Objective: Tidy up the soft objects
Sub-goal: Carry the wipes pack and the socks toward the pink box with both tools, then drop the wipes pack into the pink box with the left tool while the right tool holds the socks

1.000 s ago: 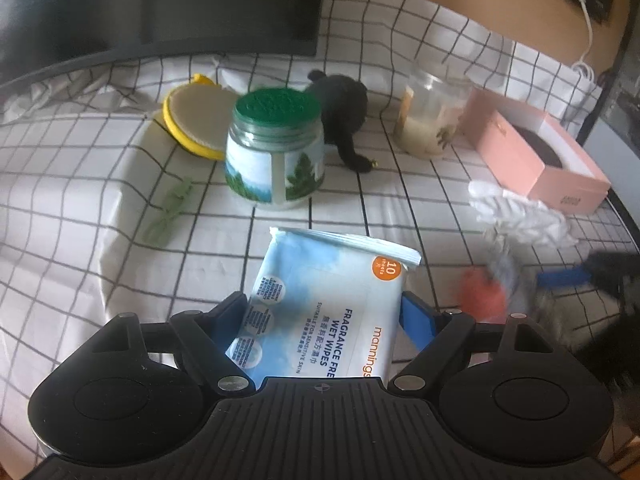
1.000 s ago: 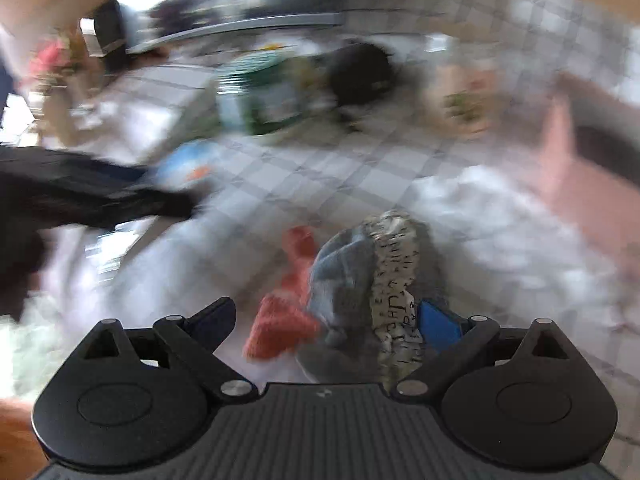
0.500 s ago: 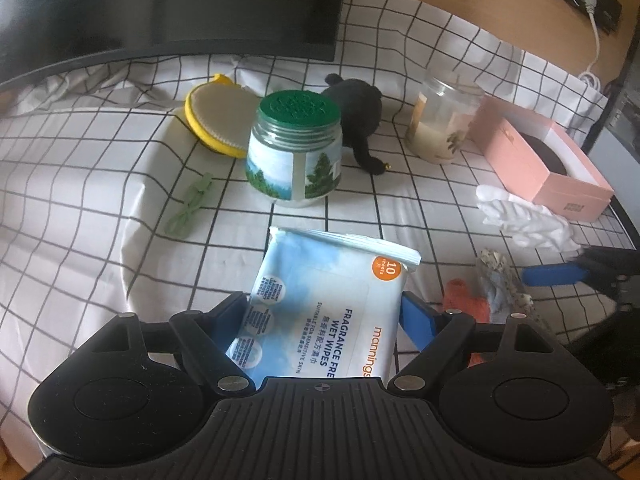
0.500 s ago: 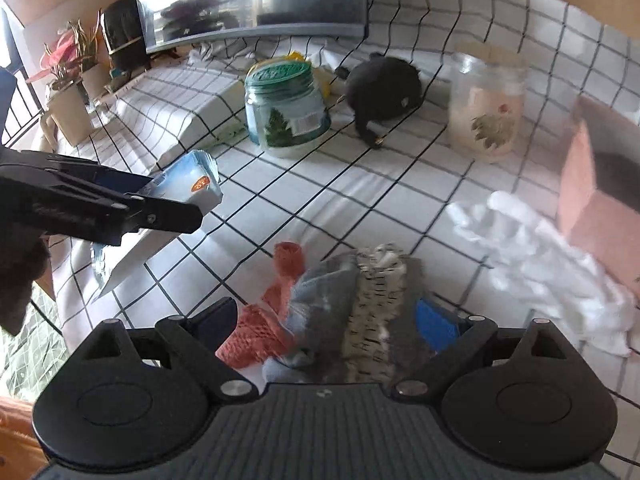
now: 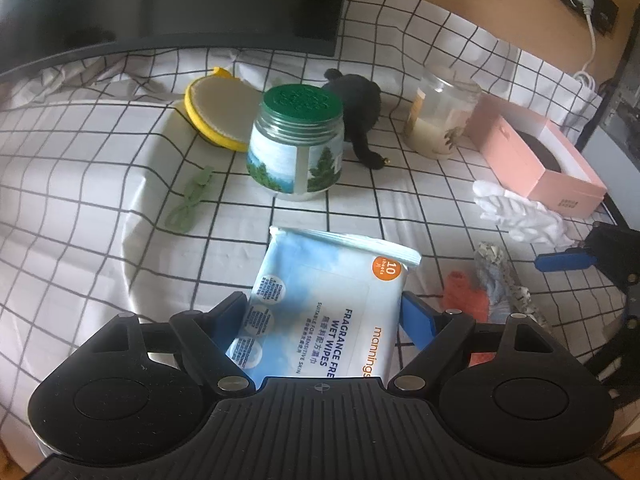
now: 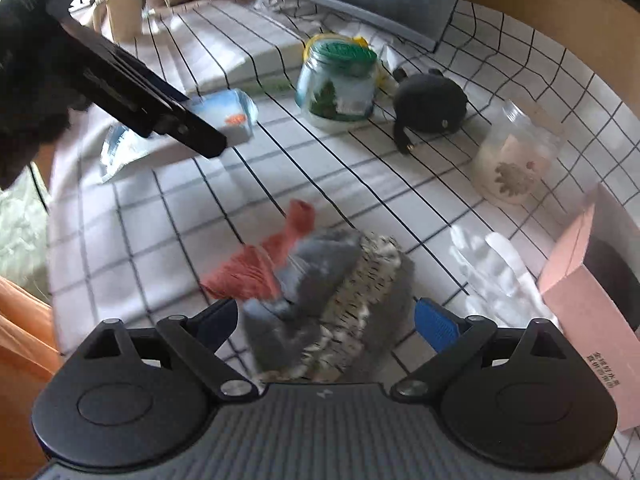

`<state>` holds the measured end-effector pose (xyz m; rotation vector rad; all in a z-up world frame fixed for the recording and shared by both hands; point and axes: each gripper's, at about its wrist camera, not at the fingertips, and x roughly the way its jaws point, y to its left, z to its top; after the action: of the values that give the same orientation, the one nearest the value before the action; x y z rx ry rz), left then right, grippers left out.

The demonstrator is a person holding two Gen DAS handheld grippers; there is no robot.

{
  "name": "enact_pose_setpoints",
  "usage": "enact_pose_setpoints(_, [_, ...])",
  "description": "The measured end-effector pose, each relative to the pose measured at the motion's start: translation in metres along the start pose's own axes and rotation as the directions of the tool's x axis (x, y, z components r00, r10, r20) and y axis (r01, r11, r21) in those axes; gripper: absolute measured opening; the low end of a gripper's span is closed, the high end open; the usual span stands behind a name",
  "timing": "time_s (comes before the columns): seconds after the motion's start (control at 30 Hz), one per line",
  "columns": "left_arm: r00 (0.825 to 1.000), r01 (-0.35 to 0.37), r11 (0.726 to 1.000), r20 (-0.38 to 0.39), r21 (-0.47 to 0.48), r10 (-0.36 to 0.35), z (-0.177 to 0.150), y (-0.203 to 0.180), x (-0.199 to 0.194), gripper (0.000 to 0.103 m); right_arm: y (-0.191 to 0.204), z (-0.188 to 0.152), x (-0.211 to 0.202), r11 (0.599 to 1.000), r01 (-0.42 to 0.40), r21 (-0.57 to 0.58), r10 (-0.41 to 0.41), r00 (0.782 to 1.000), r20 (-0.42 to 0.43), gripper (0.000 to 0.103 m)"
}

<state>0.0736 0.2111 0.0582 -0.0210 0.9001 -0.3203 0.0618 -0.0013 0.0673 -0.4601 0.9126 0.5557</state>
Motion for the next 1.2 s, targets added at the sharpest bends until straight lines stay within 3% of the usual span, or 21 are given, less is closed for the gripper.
enact_pose_setpoints(0.4, [0.999,-0.03,0.999,-0.027,0.016,0.03,-0.004,-0.004,-0.004,0.087,-0.004,0.037,0.051,0.999,0.011,0.033,-0.014,0.996,0.083,0.096])
enact_pose_setpoints(0.57, [0.998,-0.048,0.999,-0.039,0.008,0.048,-0.009,-0.002,-0.008,0.087,-0.022,0.049,0.066,0.996,-0.057,0.075,0.052,0.996,0.073,0.095])
enact_pose_setpoints(0.63, [0.998,-0.05,0.999,-0.046,0.009,0.05,-0.01,-0.002,-0.009,0.087,-0.032,0.051,0.068,0.984,-0.099,0.15,0.089,0.994,0.067,0.082])
enact_pose_setpoints(0.7, [0.998,-0.047,0.999,-0.052,0.009,0.047,-0.011,-0.002,-0.01,0.087,-0.033,0.052,0.062,0.982,-0.086,0.168,0.076,0.995,0.066,0.048])
enact_pose_setpoints(0.8, [0.997,-0.034,0.999,-0.062,0.014,0.034,-0.01,-0.005,-0.007,0.087,-0.032,0.049,0.048,0.977,-0.093,0.191,0.085,0.995,0.05,0.028])
enact_pose_setpoints(0.93, [0.997,0.027,0.998,-0.075,0.051,-0.023,-0.005,-0.021,0.0,0.087,-0.033,0.034,0.007,0.969,-0.085,0.232,0.074,0.996,0.056,0.026])
enact_pose_setpoints(1.03, [0.989,0.113,0.986,-0.107,0.123,-0.1,0.0,-0.047,0.008,0.087,-0.039,0.017,-0.022,0.959,-0.036,0.28,0.023,0.998,0.052,0.026])
enact_pose_setpoints(1.2, [0.953,0.285,0.921,-0.179,0.264,-0.244,0.012,-0.107,0.022,0.087,-0.062,-0.023,-0.066,0.909,0.149,0.388,-0.158,0.987,-0.01,0.026])
